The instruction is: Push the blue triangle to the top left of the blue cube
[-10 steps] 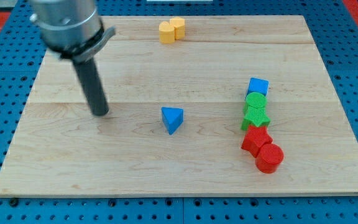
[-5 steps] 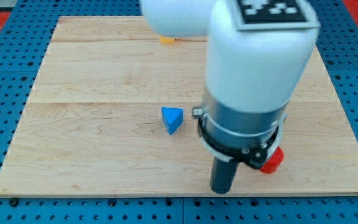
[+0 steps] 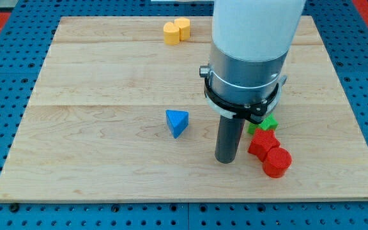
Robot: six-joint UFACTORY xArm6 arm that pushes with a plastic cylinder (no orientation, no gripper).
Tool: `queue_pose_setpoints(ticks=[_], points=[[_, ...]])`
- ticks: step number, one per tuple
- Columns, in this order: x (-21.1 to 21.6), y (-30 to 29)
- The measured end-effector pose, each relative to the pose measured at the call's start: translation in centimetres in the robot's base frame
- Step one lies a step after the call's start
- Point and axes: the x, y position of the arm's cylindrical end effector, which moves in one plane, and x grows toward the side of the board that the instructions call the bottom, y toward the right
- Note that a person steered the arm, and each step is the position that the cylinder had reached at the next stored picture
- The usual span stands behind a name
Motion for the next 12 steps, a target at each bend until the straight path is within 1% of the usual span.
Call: queue_pose_setpoints(ticks=[5, 7, 8, 9, 10, 11, 12], points=[[-0.5, 4.6], [-1.0, 4.3], [-1.0, -0.1], [-2.7, -6.3], [-3.3, -11.8], [-6.1, -9.5], [-8.5, -5.7]])
